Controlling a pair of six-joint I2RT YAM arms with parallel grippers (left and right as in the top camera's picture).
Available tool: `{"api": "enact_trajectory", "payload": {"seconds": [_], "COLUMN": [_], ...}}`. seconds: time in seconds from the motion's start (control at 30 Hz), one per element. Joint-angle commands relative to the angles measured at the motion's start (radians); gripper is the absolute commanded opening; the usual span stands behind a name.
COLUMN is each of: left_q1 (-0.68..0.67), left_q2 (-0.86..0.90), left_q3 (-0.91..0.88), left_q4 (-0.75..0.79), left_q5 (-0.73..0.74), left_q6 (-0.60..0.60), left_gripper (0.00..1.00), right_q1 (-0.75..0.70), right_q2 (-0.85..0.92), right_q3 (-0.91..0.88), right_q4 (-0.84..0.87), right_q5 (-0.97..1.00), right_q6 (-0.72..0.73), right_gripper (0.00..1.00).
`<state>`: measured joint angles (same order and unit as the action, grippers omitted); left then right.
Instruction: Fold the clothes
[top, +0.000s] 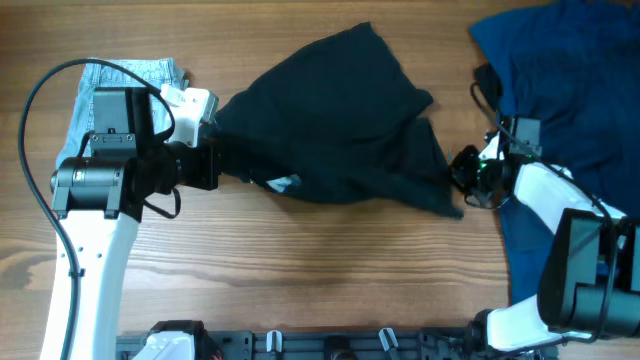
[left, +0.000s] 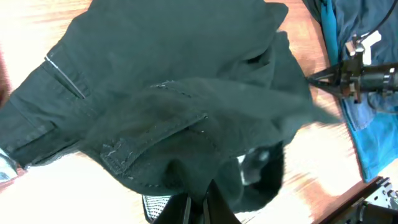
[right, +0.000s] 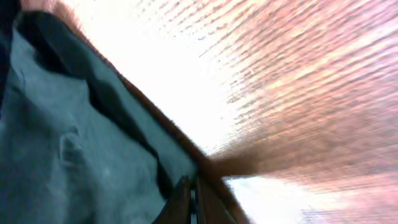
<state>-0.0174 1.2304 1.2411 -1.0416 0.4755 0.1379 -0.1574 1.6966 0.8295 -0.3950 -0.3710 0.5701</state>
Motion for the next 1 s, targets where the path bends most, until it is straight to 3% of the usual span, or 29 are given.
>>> {"api": "enact_trajectory", "payload": {"seconds": [0.0,0.1,0.3,0.4,0.47,0.6,0.77,0.9,0.97], "left_q1": [0.003,0.003,0.003,0.003,0.003,0.003,0.003,0.003,0.003], "left_q2": [-0.004,-0.004,-0.004,-0.004,-0.004,-0.004,-0.004,-0.004,-0.004], "left_q3": [-0.001,-0.001,-0.001,-0.001,-0.001,-0.001,-0.001,-0.001,-0.001], "left_q4": [0.006,0.005,0.005,0.005,0.005,0.005,0.006,0.004,0.005], "left_q5": [0.005,0.005,0.005,0.005,0.005,0.005,0.005,0.005,0.005], "left_q6": [0.012,0.012,0.012,0.012,0.012,0.012,0.012,0.011,0.012], "left_gripper": [0.05,0.05,0.06,0.07,0.07,0.08,0.08,0.08,0.08], "right_q1": [-0.007,-0.007,0.033,0.116,0.227,0.373,0.372,0.359,0.326], "right_q2": [-0.008,-0.069,-0.240,-0.266,-0.266,-0.266,-0.260,-0.237,-0.234], "right_q3": [0.098,0.126,0.126,0.125,0.101,-0.005,-0.135,-0.169,-0.169], "right_q4": [-0.106,-0.228,-0.529,-0.657,-0.708,-0.659,-0.454,-0.332,-0.253], "right_q5": [-0.021,-0.061,-0.200,-0.200,-0.193,-0.078,-0.029,0.202,0.248], "right_q6": [-0.165,-0.213,-0.355,-0.358,-0.282,-0.041,0.063,0.227,0.229], "right_gripper": [0.05,0.10,0.12,0.12,0.13,0.08,0.09,0.04,0.04]}}
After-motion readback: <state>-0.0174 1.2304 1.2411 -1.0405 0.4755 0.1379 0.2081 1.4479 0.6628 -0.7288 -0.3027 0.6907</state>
